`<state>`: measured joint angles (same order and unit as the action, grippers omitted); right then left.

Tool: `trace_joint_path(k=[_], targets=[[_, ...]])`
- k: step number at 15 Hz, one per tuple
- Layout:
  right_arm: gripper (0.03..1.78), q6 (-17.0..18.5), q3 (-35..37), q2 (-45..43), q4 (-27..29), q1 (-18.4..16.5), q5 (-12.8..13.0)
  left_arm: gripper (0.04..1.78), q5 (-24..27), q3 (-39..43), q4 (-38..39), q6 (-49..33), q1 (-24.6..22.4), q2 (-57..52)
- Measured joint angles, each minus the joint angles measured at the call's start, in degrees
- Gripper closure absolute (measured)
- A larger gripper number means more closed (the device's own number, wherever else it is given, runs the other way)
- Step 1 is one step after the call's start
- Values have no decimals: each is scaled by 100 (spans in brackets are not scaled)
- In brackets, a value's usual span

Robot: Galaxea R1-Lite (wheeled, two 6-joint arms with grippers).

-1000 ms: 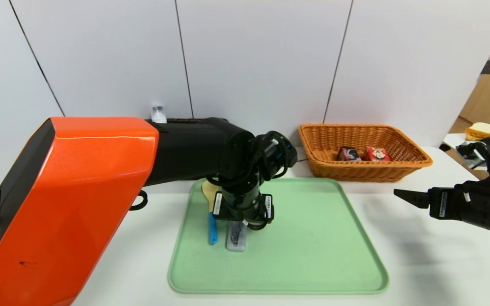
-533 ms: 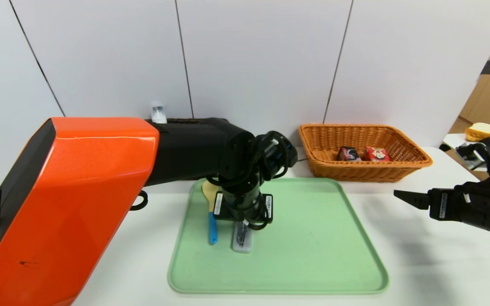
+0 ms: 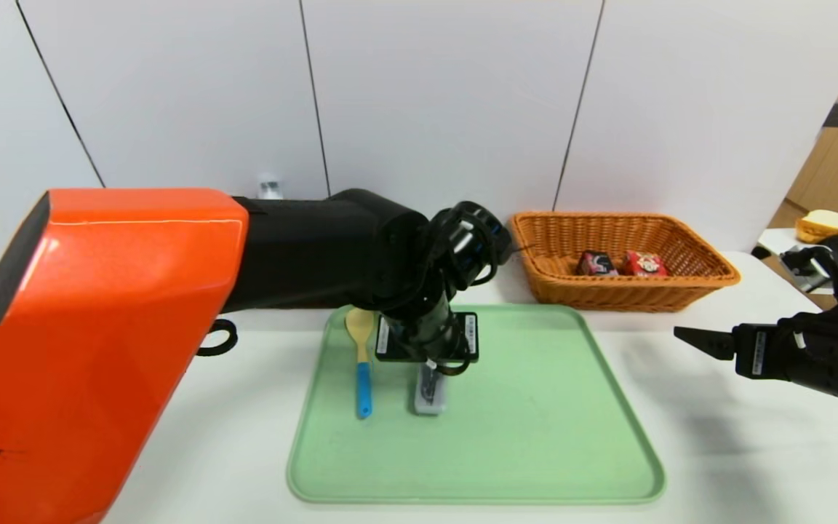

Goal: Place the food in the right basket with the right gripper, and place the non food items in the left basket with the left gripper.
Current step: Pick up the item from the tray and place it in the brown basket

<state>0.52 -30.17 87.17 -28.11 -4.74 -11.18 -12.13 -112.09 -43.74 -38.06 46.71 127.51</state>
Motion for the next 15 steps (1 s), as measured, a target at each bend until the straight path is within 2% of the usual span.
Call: trace_joint_path(k=[3,7,10,12,15], targets=[[11,0,-1,-2,0,0,2,126,266,-4,651,-33,52,-386],[11,0,-6,-2,-5,0,2,126,249,-6,1841,-522,-123,-905],[11,0,-6,-5,-6,1,2,126,-265,-6,2500,-747,-697,-1161],[11,0,-11,-5,-11,0,0,126,-617,-6,2649,-761,-1111,-1164],[11,0,-1,-35,-5,0,0,126,-702,-6,2712,-763,-1673,-1012]])
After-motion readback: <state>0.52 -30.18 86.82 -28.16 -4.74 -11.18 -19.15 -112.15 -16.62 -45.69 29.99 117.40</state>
